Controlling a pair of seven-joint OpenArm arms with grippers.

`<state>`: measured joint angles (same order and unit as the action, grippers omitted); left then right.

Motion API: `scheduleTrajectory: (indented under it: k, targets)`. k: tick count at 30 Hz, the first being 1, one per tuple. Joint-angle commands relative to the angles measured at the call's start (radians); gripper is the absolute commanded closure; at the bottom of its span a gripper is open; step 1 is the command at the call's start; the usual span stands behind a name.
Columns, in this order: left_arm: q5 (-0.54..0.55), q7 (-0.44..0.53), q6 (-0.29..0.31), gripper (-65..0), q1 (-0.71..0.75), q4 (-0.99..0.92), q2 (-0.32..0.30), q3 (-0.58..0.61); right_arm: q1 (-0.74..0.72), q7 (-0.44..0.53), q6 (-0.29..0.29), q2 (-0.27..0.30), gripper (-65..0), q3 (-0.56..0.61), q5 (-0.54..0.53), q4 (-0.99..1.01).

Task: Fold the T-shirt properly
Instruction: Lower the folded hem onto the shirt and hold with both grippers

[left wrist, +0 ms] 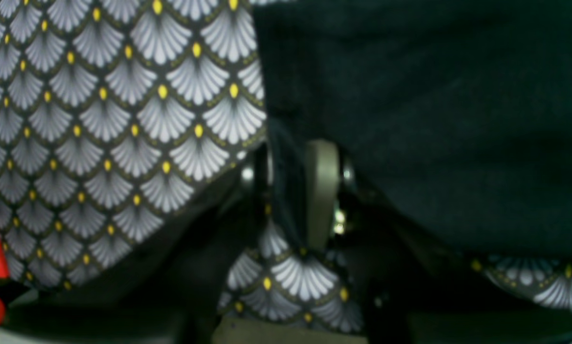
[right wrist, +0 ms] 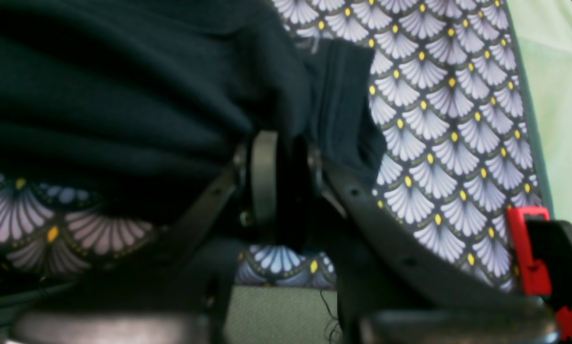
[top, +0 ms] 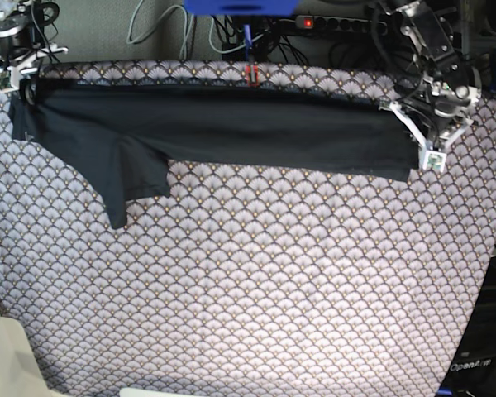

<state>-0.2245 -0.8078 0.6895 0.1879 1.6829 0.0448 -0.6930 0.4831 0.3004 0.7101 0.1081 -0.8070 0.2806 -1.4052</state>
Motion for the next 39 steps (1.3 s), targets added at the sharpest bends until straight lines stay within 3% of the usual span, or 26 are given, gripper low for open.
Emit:
scheduleTrajectory:
  k: [1, 7, 12, 20, 30, 39]
  targets:
    - [0.004, 0.0, 0.009, -14.6, -0.003, 0.016, -0.006, -0.012, 0.006, 0.024, -0.012, 0.018, -10.1, -0.012, -0.025, -0.015]
    - [0.003, -0.003, 0.009, -14.6, -0.005, 0.015, 0.005, -0.032, 0.007, 0.021, -0.012, 0.046, -3.0, -0.045, -0.097, -0.029]
    - [0.001, -0.005, 0.009, -14.6, -0.005, 0.018, 0.004, -0.032, 0.013, 0.016, -0.012, 0.049, -3.9, -0.045, -0.091, -0.024]
    - [0.003, -0.005, 0.009, -14.7, -0.005, 0.018, 0.004, -0.034, 0.041, 0.015, -0.012, 0.043, -9.0, -0.055, -0.096, -0.029]
    - [0.004, -0.006, 0.009, -14.7, -0.005, 0.067, 0.016, -0.034, -0.1, 0.012, -0.012, 0.046, -14.7, -0.256, -0.091, -0.03]
    - [0.004, -0.008, 0.009, -14.8, -0.005, 0.144, 0.039, -0.026, -0.174, -0.137, -0.012, 0.075, -27.0, -0.303, -0.102, -0.084]
